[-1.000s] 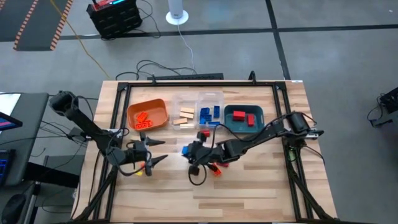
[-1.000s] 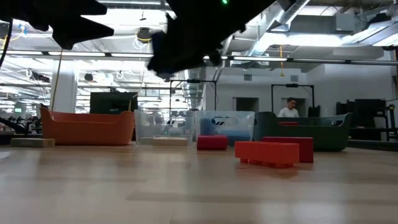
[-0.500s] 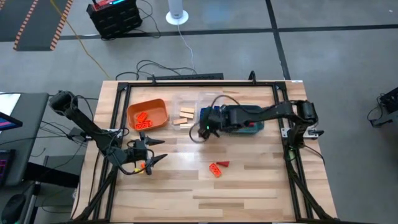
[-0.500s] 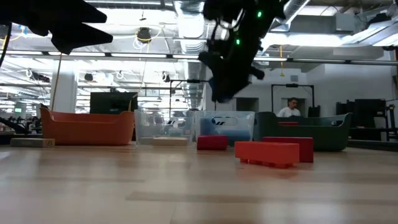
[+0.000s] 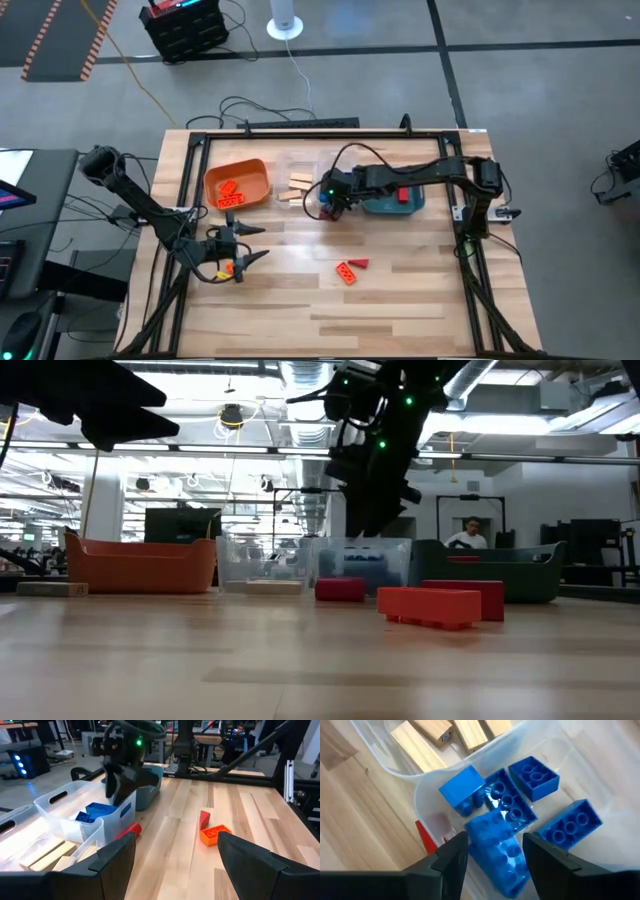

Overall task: Sort blocks
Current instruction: Put the blue game piece into the right transparent bin, then put the red block into the blue bin

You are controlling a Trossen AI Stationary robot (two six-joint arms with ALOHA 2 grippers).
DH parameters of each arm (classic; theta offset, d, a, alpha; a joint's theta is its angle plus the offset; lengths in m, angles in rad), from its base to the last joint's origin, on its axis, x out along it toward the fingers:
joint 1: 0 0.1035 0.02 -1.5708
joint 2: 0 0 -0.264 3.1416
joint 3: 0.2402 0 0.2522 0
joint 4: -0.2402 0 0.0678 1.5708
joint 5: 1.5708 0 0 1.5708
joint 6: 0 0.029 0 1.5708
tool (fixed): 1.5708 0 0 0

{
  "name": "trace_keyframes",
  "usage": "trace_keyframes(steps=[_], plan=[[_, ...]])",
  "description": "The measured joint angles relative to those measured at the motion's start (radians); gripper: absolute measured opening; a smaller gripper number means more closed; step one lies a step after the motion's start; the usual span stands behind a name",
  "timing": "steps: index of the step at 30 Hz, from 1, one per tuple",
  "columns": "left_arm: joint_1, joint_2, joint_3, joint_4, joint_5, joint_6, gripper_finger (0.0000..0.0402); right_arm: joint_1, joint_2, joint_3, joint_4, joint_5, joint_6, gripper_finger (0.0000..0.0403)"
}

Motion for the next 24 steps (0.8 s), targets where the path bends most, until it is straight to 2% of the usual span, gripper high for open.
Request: trace_keyframes(steps=[5, 11, 16, 24], plan=[[0.0, 0.0, 0.0, 0.001, 0.001, -0.003, 0.0274, 0.03, -0.002, 0.076, -0.057, 0.012, -0.055, 0.0223], [0.0, 0.0, 0.0, 0.001, 0.001, -0.003, 0.0274, 0.217, 0.007, 0.119, -0.002, 0.121, -0.199, 0.0221], [0.0, 0.0, 0.0, 0.004, 0.002, -0.013, 0.0274, 0.338, 0.022, 0.094, 0.05, 0.203, -0.208, 0.0221], [0.0, 0.0, 0.0, 0.009, 0.022, -0.044, 0.0274, 0.341, 0.182, 0.079, 0.03, 0.205, -0.267, 0.0221]])
